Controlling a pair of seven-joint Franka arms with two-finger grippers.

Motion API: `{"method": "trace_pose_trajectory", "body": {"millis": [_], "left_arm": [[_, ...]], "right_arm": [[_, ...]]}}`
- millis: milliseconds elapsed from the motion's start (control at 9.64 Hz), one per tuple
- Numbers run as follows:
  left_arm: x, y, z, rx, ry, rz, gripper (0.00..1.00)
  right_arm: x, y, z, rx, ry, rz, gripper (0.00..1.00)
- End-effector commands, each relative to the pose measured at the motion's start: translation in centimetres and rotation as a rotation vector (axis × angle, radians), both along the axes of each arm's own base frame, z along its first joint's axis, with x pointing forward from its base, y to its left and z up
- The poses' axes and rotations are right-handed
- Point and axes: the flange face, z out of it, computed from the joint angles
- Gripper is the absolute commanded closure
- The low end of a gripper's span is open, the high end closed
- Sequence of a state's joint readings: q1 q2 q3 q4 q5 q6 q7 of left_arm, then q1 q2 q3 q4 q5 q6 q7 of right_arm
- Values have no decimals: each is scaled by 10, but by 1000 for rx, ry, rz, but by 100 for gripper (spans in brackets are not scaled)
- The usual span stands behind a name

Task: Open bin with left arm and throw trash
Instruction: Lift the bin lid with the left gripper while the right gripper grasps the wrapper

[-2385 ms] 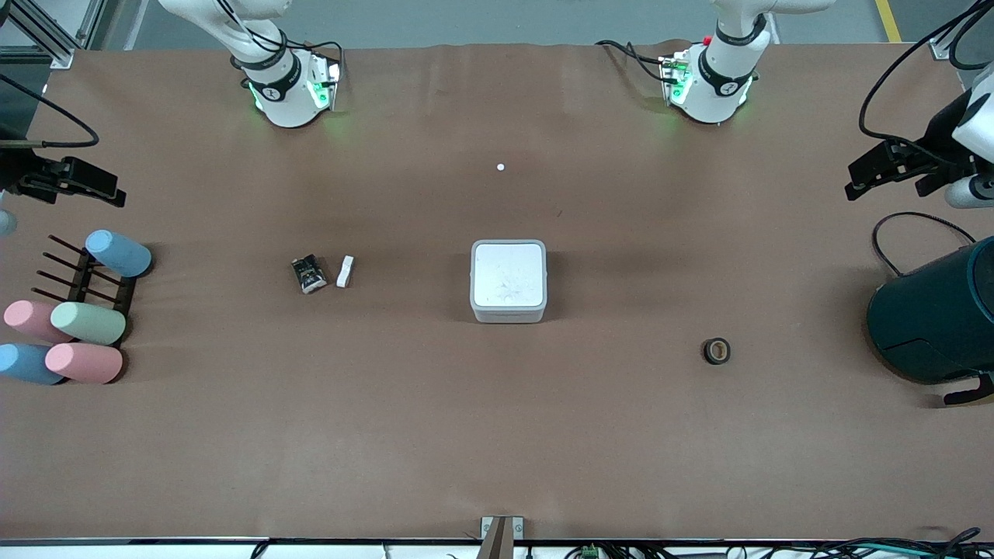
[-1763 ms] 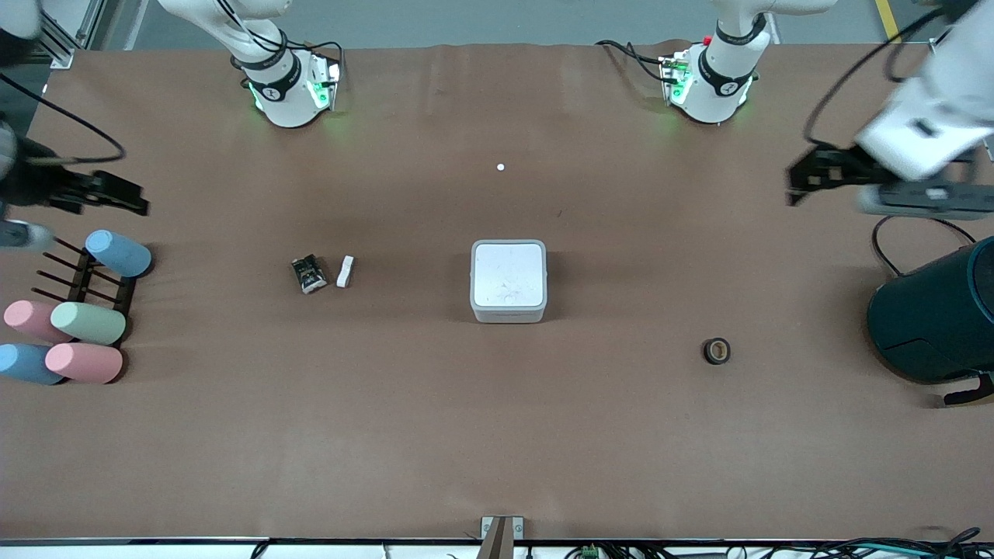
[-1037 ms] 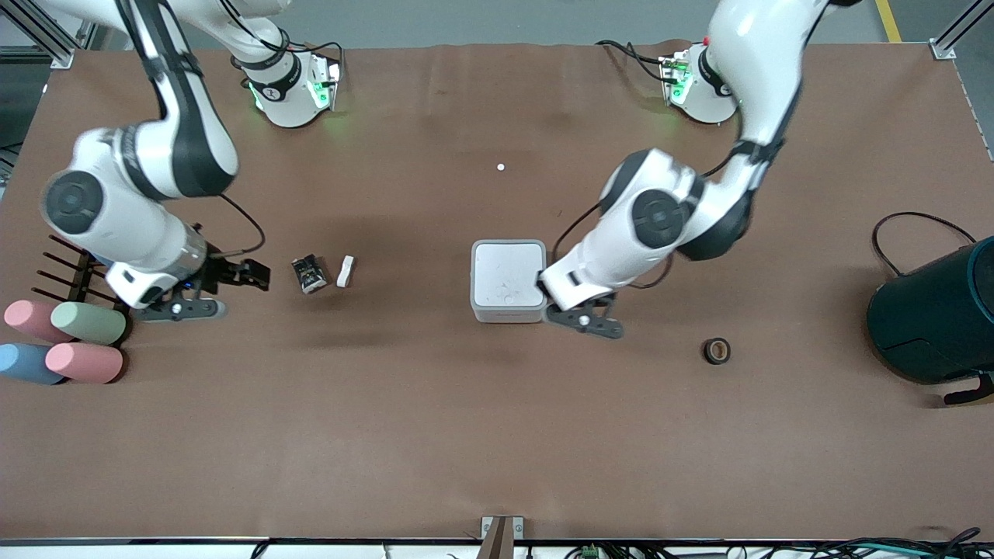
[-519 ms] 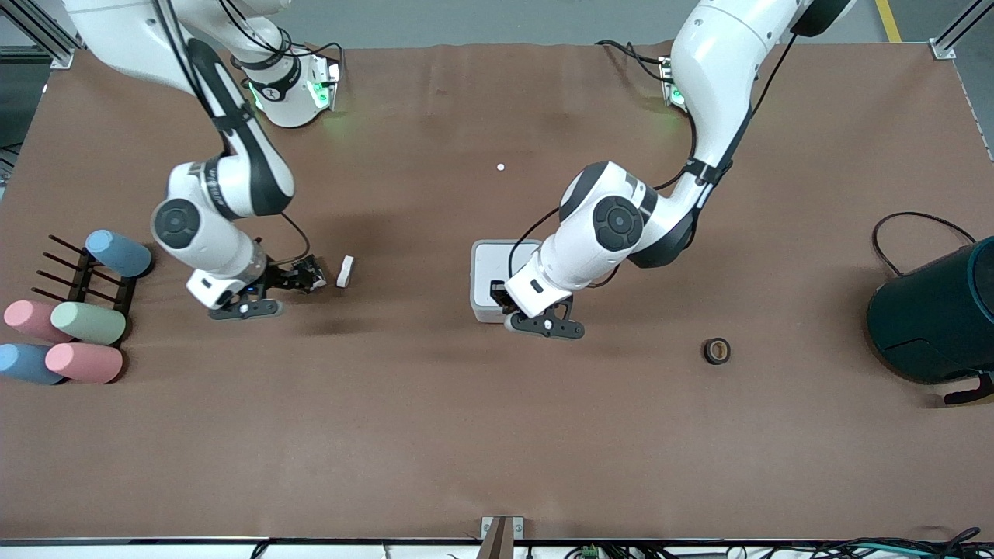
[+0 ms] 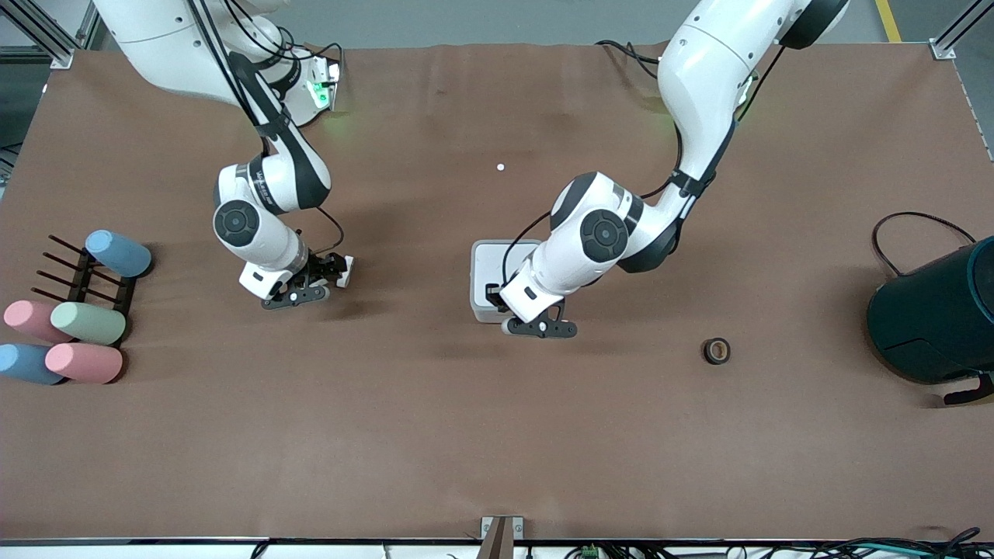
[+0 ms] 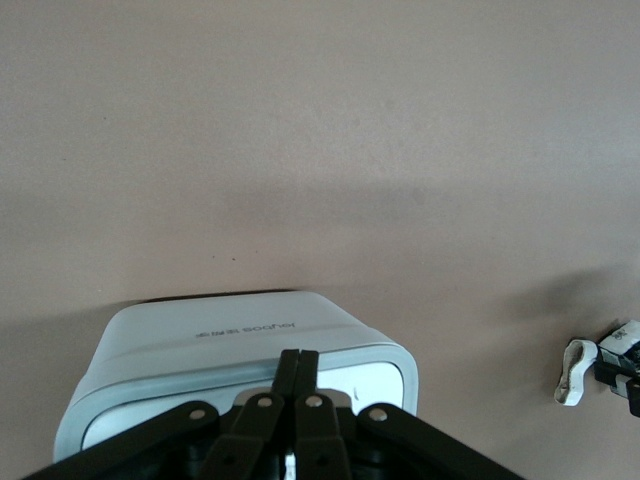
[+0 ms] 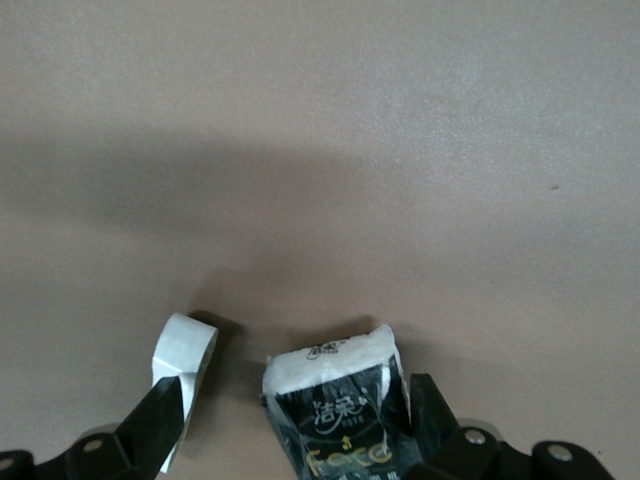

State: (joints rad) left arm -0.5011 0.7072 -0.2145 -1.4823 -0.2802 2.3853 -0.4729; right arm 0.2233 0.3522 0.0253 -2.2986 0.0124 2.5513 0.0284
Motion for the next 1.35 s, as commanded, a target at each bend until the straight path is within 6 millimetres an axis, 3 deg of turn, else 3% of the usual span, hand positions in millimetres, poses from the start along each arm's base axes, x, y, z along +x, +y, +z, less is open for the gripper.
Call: {"method": "trace_pose_trajectory", "body": {"millis": [0,104,207,415,519,622,726,830,933,1037,1244], "left_arm": [[-12,24,3,84,119,-32,100],[-20,20,4,87,153,-15,100],[-27,13,0,99,176,-5,100],[-30,5,-18,99,152,-19,100],[-29,5,-31,99,116,-13,100],[-30,9,-38,135,64,-37,100],[-22,18,-27,148,47,-34,100],[-18,29,6,181,82,-47,100],[-2,52,41,207,114,-39,100],[10,75,69,231,129,-39,100],[36,135,87,239,108,-131,99]], "right_arm": [[-14,-8,1,-15,4,27,0],[-15,-9,0,-17,7,30,2],[-15,-9,-1,-18,8,33,16],[-13,-18,-3,-20,17,13,78],[-13,-20,-1,-21,19,9,95],[-9,-22,2,-20,10,-10,98],[6,-19,22,-15,-17,-55,99],[32,-12,60,-18,-13,-157,99],[59,1,100,-12,6,-255,99],[77,17,139,17,34,-331,99],[87,73,192,43,6,-456,99]]}}
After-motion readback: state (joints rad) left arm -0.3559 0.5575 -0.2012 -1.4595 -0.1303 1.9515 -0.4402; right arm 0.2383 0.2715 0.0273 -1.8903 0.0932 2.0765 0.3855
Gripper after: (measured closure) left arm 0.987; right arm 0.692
